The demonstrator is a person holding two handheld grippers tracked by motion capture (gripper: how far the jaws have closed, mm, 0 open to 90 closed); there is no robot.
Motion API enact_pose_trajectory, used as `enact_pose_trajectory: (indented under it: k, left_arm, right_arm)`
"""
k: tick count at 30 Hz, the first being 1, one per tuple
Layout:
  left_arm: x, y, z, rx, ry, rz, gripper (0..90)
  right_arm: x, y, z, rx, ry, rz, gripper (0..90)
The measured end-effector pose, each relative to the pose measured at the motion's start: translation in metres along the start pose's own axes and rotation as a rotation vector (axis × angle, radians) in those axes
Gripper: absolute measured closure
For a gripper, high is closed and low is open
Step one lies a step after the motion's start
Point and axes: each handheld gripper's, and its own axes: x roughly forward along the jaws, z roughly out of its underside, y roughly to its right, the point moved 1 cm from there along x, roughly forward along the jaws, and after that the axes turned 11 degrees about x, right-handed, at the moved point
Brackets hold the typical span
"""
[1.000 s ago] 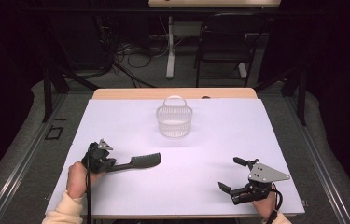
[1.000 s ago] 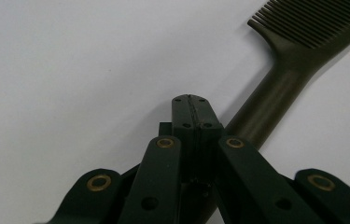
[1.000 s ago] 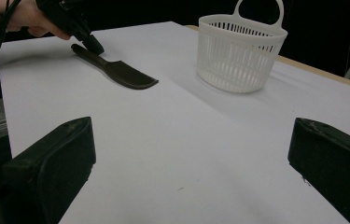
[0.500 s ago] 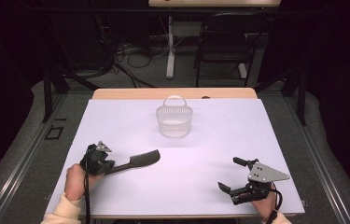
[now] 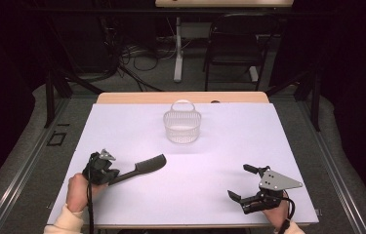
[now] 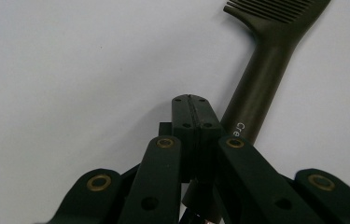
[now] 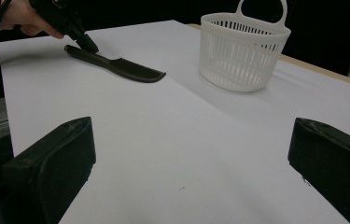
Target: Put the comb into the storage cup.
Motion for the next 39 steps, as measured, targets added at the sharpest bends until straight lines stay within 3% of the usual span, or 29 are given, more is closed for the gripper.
enact_pose_trajectory:
  k: [6, 12, 14, 16, 25, 32, 39]
  left_arm:
    - [-0.002, -0.002, 0.0, -0.004, 0.005, -0.018, 86.6]
    - [-0.016, -0.008, -0.003, -0.027, 0.067, -0.075, 62.2]
    - [-0.019, -0.009, -0.004, -0.031, 0.093, -0.077, 54.5]
    - [-0.021, -0.01, -0.004, -0.021, 0.108, -0.07, 44.8]
    - [-0.032, -0.007, -0.011, 0.026, 0.147, -0.066, 18.4]
    - [-0.042, -0.008, -0.013, 0.055, 0.151, -0.071, 7.3]
    - [-0.045, -0.005, -0.024, 0.115, 0.128, -0.056, 0.2]
  right_arm:
    - [0.0, 0.0, 0.0, -0.002, -0.006, 0.003, 0.4]
    - [0.0, 0.0, 0.0, -0.003, -0.001, 0.0, 0.4]
    - [0.0, 0.0, 0.0, -0.004, -0.003, -0.001, 0.4]
    - [0.001, 0.0, 0.0, -0.003, -0.002, -0.001, 0.4]
    - [0.002, 0.0, 0.001, 0.004, -0.018, 0.001, 0.4]
    - [0.006, 0.0, 0.001, -0.003, -0.032, 0.003, 0.3]
    - [0.007, 0.001, 0.001, -0.003, -0.037, -0.001, 0.3]
